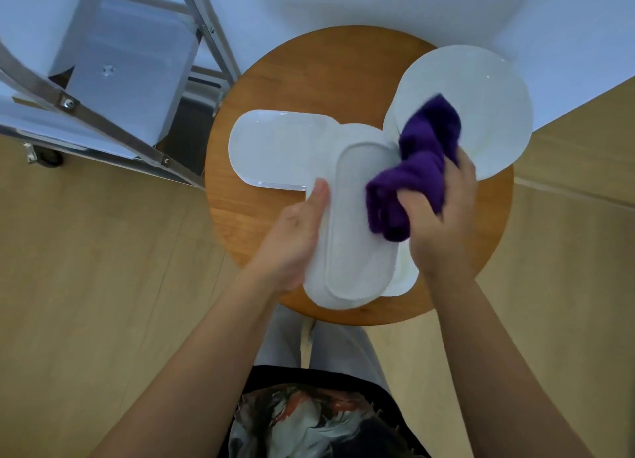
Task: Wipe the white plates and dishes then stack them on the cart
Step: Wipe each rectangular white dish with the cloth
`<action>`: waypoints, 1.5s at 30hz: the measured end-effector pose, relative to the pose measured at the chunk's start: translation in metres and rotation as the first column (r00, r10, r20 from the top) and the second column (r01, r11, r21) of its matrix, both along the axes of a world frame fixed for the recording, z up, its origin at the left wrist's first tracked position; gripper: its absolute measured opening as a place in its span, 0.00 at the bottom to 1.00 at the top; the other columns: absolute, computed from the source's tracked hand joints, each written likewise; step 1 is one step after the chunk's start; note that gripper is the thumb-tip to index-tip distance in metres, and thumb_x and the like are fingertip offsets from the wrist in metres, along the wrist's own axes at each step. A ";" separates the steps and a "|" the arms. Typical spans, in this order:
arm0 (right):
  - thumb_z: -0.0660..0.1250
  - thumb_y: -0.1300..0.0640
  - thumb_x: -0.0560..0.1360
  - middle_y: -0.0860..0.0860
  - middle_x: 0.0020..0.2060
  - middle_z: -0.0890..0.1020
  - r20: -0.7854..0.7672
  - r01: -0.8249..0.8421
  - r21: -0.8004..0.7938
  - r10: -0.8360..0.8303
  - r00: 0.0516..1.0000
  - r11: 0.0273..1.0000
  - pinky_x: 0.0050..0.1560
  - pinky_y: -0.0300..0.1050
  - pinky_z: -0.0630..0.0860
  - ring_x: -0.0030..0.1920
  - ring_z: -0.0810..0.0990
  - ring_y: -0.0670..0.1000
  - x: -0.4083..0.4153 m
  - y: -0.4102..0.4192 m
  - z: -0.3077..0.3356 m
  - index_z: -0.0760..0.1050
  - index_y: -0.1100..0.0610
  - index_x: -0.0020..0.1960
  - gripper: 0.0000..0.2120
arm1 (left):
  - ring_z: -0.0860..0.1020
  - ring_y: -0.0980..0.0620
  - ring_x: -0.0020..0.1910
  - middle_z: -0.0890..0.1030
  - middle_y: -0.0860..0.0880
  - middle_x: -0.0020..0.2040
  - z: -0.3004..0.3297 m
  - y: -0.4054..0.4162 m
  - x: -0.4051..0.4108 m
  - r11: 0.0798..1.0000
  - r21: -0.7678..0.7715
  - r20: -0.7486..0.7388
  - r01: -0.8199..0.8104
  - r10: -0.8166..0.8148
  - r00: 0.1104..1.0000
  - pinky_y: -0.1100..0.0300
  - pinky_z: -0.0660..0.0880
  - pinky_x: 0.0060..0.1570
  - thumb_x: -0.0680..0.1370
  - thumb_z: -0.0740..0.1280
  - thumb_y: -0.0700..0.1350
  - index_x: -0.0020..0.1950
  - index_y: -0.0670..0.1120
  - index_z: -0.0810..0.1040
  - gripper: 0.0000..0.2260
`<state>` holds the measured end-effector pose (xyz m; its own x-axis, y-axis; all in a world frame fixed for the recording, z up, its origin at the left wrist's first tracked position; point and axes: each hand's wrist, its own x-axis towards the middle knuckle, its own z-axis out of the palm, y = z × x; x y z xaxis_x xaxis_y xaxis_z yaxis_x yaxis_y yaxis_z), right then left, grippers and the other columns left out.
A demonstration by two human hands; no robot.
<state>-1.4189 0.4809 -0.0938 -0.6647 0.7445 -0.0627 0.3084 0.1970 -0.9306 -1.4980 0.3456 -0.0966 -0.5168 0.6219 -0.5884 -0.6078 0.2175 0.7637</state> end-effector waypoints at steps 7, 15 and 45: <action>0.56 0.42 0.75 0.48 0.74 0.63 0.166 -0.211 0.155 0.185 0.969 0.965 0.72 0.58 0.55 0.74 0.58 0.48 -0.039 -0.024 -0.009 0.62 0.51 0.74 0.29 | 0.82 0.54 0.51 0.85 0.49 0.50 0.004 0.016 0.002 0.967 0.002 -0.066 -0.255 0.254 0.965 0.62 0.79 0.47 0.81 0.55 0.55 0.53 0.52 0.79 0.15; 0.53 0.44 0.73 0.45 0.71 0.67 0.043 -0.281 -0.022 0.282 0.959 0.959 0.75 0.53 0.47 0.74 0.59 0.44 0.002 -0.066 -0.020 0.61 0.39 0.67 0.22 | 0.83 0.54 0.46 0.85 0.52 0.46 0.004 0.017 -0.021 0.934 -0.129 -0.180 -0.332 0.307 0.934 0.59 0.80 0.48 0.80 0.54 0.60 0.50 0.54 0.79 0.17; 0.65 0.66 0.71 0.51 0.34 0.84 0.297 0.314 -0.704 -0.137 0.945 0.637 0.33 0.44 0.77 0.35 0.82 0.51 -0.037 0.008 -0.039 0.76 0.58 0.42 0.04 | 0.78 0.50 0.56 0.79 0.50 0.57 -0.065 -0.059 -0.112 0.814 -0.574 -0.374 -0.084 -0.170 0.912 0.57 0.79 0.52 0.77 0.67 0.47 0.61 0.47 0.76 0.14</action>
<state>-1.4561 0.4887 -0.1323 -0.3888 0.5181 -0.7618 0.4390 -0.6228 -0.6476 -1.6098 0.2863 -0.1614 -0.7600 0.2676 -0.5922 -0.2651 0.7044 0.6585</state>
